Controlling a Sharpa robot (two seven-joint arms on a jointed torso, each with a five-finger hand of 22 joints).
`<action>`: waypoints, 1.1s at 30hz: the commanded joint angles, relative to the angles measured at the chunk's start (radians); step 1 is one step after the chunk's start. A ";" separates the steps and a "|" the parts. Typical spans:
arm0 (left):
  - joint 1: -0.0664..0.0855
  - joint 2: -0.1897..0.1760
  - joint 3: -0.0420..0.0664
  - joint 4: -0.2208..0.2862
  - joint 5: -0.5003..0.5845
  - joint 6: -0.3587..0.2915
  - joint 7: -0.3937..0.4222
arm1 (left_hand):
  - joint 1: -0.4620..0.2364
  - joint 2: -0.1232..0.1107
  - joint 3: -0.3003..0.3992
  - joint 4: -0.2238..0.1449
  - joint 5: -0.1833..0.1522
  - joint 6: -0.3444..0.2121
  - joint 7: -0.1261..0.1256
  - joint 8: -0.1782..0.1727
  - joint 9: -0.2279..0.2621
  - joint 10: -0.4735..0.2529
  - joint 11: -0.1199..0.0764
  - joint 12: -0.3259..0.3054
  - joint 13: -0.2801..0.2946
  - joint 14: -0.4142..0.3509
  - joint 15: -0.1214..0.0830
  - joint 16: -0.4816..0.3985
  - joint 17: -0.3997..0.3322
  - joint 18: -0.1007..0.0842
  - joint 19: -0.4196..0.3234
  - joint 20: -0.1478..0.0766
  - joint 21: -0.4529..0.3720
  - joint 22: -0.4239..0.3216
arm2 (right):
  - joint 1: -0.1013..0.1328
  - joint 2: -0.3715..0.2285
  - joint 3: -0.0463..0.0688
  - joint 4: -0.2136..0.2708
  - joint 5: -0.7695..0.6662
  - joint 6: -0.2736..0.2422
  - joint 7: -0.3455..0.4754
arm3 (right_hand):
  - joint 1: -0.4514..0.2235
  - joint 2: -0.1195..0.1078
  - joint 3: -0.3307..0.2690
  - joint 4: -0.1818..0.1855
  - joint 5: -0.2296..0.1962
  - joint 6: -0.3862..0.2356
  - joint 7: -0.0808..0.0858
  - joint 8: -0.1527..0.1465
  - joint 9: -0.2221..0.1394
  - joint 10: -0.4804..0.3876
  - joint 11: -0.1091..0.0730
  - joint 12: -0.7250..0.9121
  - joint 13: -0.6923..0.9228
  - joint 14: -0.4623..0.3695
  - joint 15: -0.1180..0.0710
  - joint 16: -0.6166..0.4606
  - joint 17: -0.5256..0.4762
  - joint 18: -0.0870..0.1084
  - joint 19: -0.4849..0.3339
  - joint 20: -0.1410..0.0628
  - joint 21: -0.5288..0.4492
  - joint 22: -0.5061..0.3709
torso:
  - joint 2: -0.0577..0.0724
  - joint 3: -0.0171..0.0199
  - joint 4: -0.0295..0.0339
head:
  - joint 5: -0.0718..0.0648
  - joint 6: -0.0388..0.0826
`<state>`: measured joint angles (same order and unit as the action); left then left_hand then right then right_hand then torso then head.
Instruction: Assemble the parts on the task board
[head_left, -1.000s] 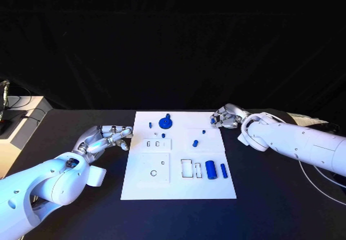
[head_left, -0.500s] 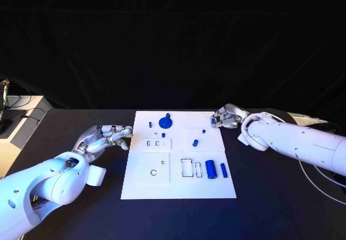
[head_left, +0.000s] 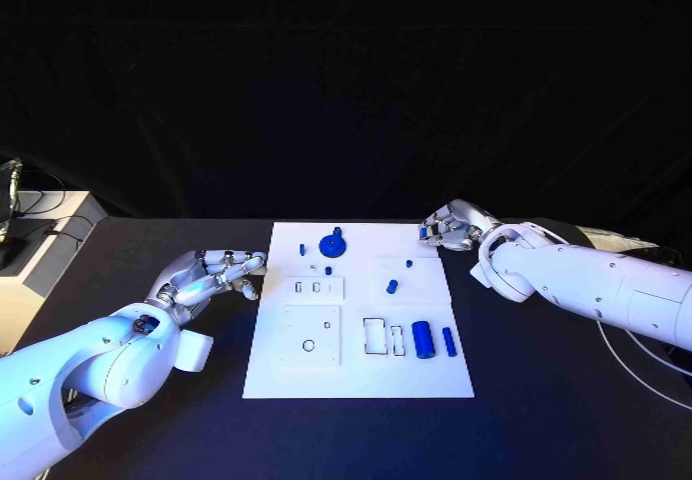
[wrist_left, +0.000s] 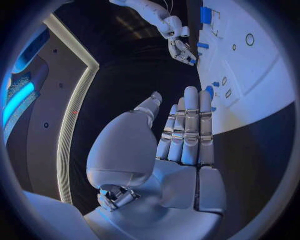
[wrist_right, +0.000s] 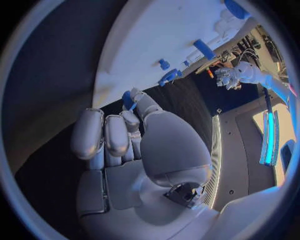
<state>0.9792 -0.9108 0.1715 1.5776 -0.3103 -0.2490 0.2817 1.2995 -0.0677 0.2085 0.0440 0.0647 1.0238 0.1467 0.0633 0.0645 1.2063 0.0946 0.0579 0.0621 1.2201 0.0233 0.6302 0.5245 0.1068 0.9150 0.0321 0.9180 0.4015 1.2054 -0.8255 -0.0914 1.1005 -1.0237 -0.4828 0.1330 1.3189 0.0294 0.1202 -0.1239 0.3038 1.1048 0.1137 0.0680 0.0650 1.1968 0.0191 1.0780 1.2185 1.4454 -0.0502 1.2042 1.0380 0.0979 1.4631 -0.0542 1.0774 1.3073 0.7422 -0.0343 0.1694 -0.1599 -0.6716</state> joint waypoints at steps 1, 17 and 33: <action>0.000 0.000 0.001 0.001 0.004 0.015 0.009 | -0.001 0.010 0.001 -0.006 -0.006 0.004 0.005 0.001 0.001 -0.006 0.000 0.006 0.001 -0.004 0.000 0.001 -0.001 0.005 -0.007 -0.002 0.003 -0.001 | 0.014 -0.007 0.002 0.043 -0.022 -0.086 -0.106 | 0.003 0.010 0.002 -0.004 -0.006 0.013 0.006 0.007 0.002 0.005 -0.002 0.003 0.001 -0.001 -0.005 -0.006 -0.002 -0.003 0.049 -0.013 -0.006 0.143 | 0.000 -0.0009 -0.0016 | 0.004 0.003; 0.000 0.004 0.001 0.001 0.005 0.016 0.005 | -0.001 0.010 0.001 -0.006 -0.006 0.004 0.005 0.001 0.001 -0.006 0.000 0.006 0.001 -0.004 0.000 0.001 -0.001 0.005 -0.007 -0.002 0.003 -0.001 | 0.038 0.056 -0.003 0.321 -0.184 -0.118 -0.425 | -0.012 -0.011 0.068 -0.035 -0.057 0.017 0.006 0.006 0.001 0.004 -0.002 -0.011 0.003 0.000 -0.007 -0.015 -0.010 -0.003 0.051 -0.014 -0.019 0.141 | 0.001 -0.0016 0.0021 | 0.021 0.004; 0.000 0.014 0.001 -0.003 0.005 0.019 0.003 | -0.001 0.010 0.001 -0.005 -0.006 0.005 0.004 0.001 0.001 -0.006 0.000 0.006 0.001 -0.004 0.000 0.001 -0.001 0.006 -0.008 -0.002 0.005 -0.004 | -0.009 0.162 -0.019 0.403 -0.318 -0.088 -0.552 | -0.016 -0.020 0.080 -0.029 -0.047 0.018 0.006 0.007 0.001 0.005 -0.004 -0.011 0.002 0.000 -0.006 -0.018 -0.016 -0.002 0.052 -0.015 -0.025 0.140 | 0.002 -0.0002 0.0023 | 0.037 -0.005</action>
<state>0.9791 -0.8990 0.1715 1.5734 -0.3102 -0.2476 0.2800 1.2994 -0.0677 0.2085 0.0440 0.0647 1.0238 0.1468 0.0633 0.0645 1.2063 0.0946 0.0579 0.0621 1.2201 0.0233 0.6302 0.5247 0.1068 0.9149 0.0321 0.9180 0.3984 1.2008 -0.6660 -0.1094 1.5017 -1.2845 -0.5872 -0.3761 1.3053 0.0154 0.1958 -0.1541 0.2515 1.1094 0.1091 0.0708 0.0649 1.1990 0.0217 1.0701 1.2214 1.4454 -0.0501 1.1912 1.0226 0.0979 1.4615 -0.0596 1.0560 1.3078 0.7445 -0.0359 0.1708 -0.1251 -0.6737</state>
